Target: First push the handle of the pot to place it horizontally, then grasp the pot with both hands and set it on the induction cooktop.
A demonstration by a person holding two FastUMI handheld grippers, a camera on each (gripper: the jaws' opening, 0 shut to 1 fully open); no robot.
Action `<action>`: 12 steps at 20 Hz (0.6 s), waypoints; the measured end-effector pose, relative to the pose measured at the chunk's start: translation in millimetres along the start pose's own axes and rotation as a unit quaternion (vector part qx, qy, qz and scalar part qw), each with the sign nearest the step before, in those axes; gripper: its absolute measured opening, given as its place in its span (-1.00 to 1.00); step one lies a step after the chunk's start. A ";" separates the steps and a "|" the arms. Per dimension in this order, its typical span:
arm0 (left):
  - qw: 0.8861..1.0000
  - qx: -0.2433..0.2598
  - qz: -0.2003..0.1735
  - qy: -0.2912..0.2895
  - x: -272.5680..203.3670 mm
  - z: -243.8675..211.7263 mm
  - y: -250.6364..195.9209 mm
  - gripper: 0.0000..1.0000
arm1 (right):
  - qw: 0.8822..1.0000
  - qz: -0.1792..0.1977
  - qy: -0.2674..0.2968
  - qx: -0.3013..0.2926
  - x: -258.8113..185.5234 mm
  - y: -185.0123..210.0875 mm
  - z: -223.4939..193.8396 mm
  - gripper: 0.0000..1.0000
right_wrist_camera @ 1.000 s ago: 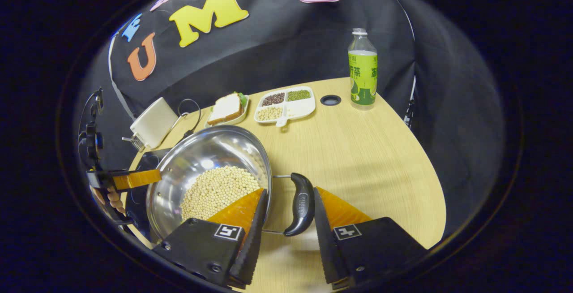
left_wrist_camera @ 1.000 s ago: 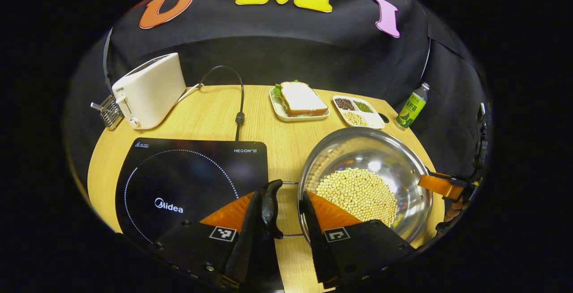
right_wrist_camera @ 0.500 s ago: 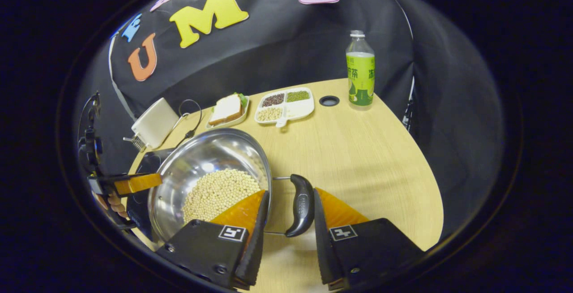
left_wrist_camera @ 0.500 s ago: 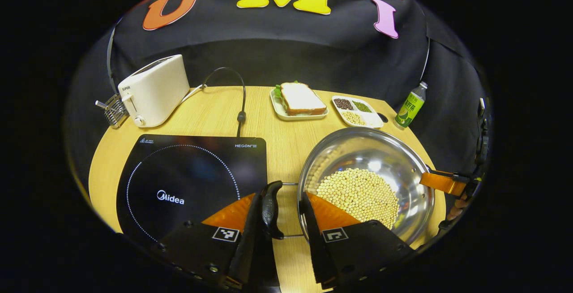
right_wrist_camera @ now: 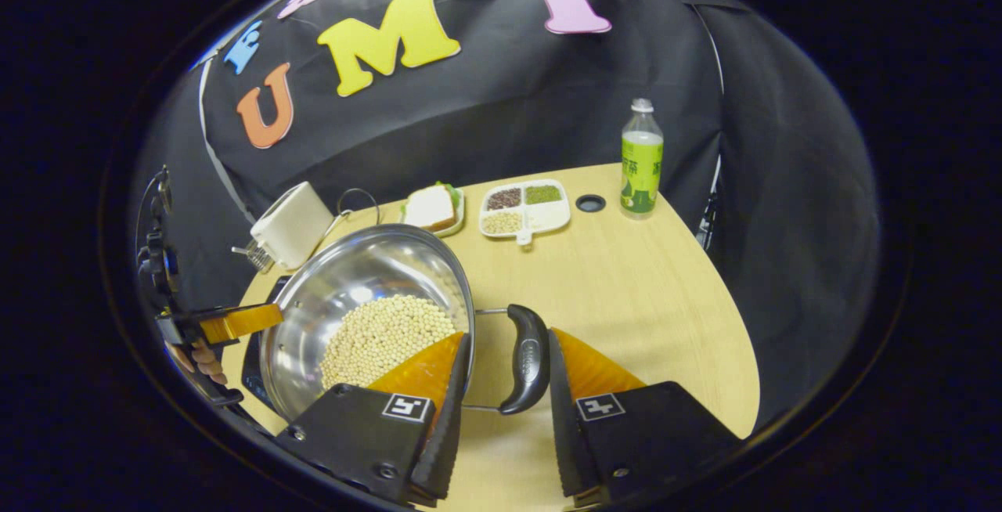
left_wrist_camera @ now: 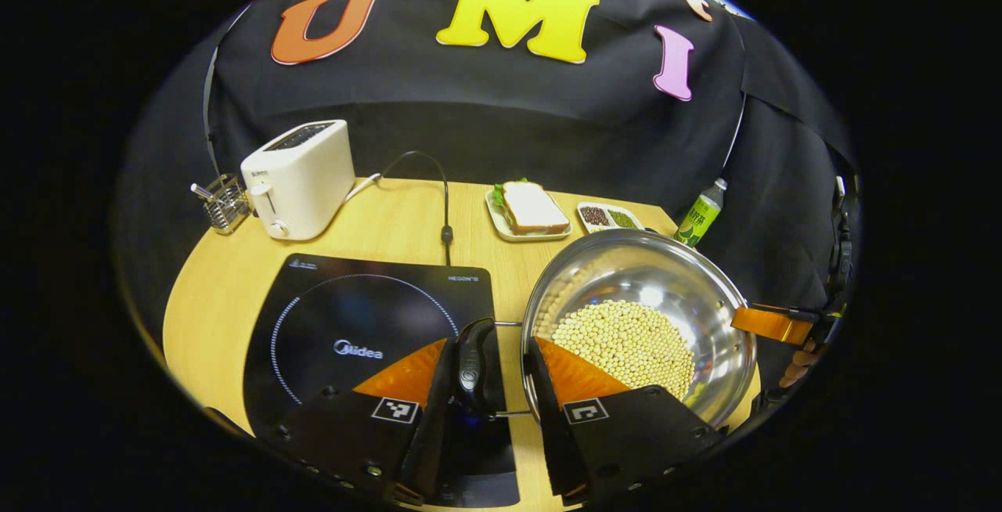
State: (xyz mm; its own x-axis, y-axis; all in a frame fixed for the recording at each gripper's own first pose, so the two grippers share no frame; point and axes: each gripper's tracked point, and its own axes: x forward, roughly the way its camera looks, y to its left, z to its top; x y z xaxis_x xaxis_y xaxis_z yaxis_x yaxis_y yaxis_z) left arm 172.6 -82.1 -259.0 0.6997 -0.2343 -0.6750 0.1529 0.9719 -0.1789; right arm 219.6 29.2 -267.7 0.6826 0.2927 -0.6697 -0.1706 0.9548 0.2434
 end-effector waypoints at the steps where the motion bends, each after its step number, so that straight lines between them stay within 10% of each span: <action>1: 1.000 -0.004 0.001 -0.004 -7.2 3.9 5.7 0.04 | 1.000 0.003 -0.001 0.000 -4.8 10.8 2.3 0.05; 12: 0.998 -0.034 0.042 -0.042 -81.9 36.6 114.1 0.03 | 0.998 0.049 0.005 -0.023 -15.1 142.8 20.1 0.08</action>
State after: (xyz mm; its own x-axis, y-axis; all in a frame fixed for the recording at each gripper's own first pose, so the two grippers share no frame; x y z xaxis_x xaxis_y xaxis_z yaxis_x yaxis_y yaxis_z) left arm 158.4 48.8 -197.9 0.7647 -0.1462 -0.6276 0.0453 0.9837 -0.1739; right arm 199.3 160.1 -208.7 0.6536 0.3857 -0.6512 -0.2696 0.9226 0.2759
